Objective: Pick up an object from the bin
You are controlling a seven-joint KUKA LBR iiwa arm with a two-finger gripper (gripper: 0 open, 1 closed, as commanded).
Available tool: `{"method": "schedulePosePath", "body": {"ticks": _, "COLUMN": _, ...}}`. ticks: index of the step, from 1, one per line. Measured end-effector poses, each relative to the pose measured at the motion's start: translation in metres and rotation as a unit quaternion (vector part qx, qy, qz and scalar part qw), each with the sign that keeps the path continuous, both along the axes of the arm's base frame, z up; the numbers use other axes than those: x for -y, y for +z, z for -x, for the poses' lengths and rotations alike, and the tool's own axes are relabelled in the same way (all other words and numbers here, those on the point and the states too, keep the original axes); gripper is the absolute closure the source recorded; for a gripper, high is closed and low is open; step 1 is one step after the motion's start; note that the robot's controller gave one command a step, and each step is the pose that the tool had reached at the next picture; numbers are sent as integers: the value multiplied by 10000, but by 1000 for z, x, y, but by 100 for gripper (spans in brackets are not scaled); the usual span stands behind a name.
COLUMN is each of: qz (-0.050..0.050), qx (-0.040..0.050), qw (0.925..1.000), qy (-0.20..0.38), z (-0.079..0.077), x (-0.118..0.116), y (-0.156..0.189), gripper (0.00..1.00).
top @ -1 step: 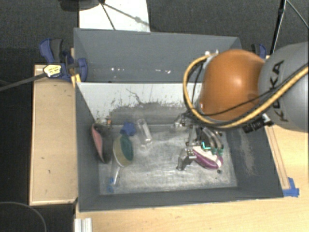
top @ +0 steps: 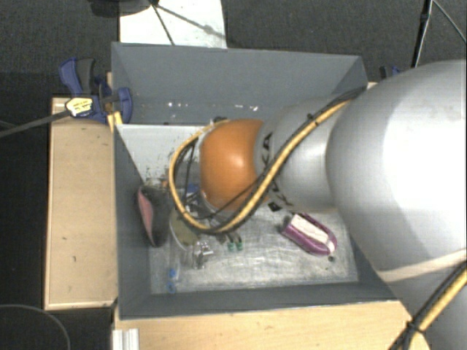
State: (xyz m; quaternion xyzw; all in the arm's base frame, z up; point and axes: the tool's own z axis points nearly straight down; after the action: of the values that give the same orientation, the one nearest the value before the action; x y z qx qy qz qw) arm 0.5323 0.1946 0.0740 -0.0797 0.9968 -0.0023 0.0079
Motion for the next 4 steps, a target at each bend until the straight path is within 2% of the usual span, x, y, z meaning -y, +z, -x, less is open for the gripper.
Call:
{"method": "schedulePosePath", "body": {"ticks": 1, "qz": 73, "qx": -111, "qw": 9658, "qy": 2590, "z": -8, "x": -30, "y": 26, "gripper": 0}}
{"method": "schedulePosePath", "body": {"ticks": 2, "qz": 32, "qx": -43, "qw": 8615, "qy": 5076, "z": -29, "x": -19, "y": 27, "gripper": 0}}
{"method": "schedulePosePath", "body": {"ticks": 3, "qz": 88, "qx": -153, "qw": 9330, "qy": 3595, "z": -44, "x": -41, "y": -4, "gripper": 0}}
{"method": "schedulePosePath", "body": {"ticks": 4, "qz": 42, "qx": -233, "qw": 9931, "qy": 1145, "z": -48, "x": -40, "y": -4, "gripper": 0}}
